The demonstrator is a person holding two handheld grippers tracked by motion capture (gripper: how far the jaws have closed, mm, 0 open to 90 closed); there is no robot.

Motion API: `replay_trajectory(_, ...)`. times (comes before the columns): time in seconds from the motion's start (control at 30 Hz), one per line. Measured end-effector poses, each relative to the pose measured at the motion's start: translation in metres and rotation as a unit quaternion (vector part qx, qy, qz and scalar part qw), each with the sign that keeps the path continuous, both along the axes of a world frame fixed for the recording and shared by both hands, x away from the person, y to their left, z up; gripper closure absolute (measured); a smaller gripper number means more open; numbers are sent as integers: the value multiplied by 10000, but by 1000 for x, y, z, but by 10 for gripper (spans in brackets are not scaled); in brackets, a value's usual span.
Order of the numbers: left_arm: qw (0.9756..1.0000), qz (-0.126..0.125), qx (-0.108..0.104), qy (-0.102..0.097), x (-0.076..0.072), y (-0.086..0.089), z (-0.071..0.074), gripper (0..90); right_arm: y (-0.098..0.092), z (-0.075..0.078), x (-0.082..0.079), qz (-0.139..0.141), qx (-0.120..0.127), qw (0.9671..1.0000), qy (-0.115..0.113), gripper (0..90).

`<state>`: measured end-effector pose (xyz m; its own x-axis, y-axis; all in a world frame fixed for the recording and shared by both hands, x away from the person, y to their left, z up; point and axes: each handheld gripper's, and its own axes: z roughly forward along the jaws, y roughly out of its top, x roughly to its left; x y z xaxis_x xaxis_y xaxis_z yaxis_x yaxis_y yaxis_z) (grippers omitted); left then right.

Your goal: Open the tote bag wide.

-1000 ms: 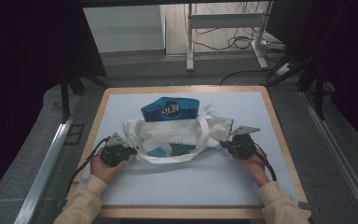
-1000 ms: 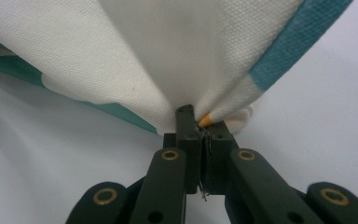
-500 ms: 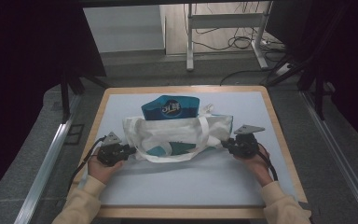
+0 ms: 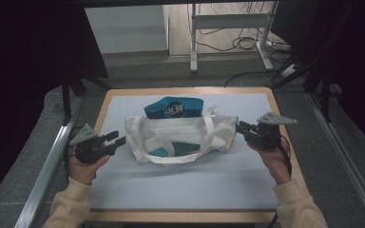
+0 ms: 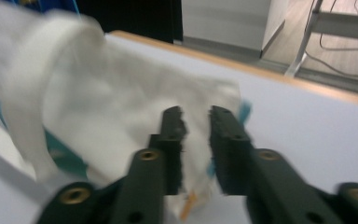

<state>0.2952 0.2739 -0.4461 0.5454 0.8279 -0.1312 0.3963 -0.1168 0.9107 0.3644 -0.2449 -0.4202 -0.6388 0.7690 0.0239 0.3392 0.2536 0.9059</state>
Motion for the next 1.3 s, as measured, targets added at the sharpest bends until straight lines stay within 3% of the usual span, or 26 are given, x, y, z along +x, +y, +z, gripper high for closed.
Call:
replay_trajectory(0.1, 9999, 57, -151, -59, 12, -4, 19, 753, 17, 19, 11, 56, -79, 9999, -89, 866)
replay_trajectory(0.2, 9997, -79, -205, -83, 31, -11, 38, 838, 37, 32, 27, 190, -146, 9997, -94, 886)
replay_trajectory(0.27, 9998, -96, -127, -84, 45, -15, 47, 873, 48, 35, 39, 242, -257, 9993, -76, 887)
replay_trajectory(0.3, 9998, -128, -123, -1, 53, -16, 50, 887, 53, 35, 44, 263, -296, 9992, -32, 887)
replay_trajectory(0.37, 9994, -229, -176, 188, 67, -19, 50, 899, 60, 33, 55, 305, -359, 9989, 77, 887)
replay_trajectory(0.4, 9994, -229, -176, 188, 67, -19, 50, 900, 63, 31, 59, 306, -385, 9987, 141, 888)
replay_trajectory(0.43, 9987, -315, -122, 382, 78, -23, 45, 900, 64, 28, 62, 323, -391, 9985, 199, 888)
replay_trajectory(0.5, 9982, -370, -127, 453, 82, -25, 42, 900, 66, 25, 64, 350, -369, 9983, 272, 888)
replay_trajectory(0.57, 9967, -460, -163, 656, 89, -30, 33, 900, 67, 16, 66, 391, -374, 9978, 384, 888)
replay_trajectory(0.77, 9939, -606, -259, 886, 89, -31, 16, 900, 64, 6, 61, 459, -322, 9971, 519, 888)
replay_trajectory(0.97, 9929, -602, -49, 1021, 78, -29, 3, 900, 62, -2, 51, 560, -396, 9958, 599, 888)
replay_trajectory(1.03, 9928, -596, -132, 1030, 72, -27, -1, 900, 61, -7, 46, 601, -414, 9954, 619, 889)
replay_trajectory(1.23, 9960, -432, -258, 734, 62, -20, 4, 900, 62, -18, 36, 693, -503, 9941, 664, 889)
replay_trajectory(1.3, 9973, -372, -366, 515, 60, -18, 15, 900, 62, -21, 35, 692, -487, 9941, 685, 889)
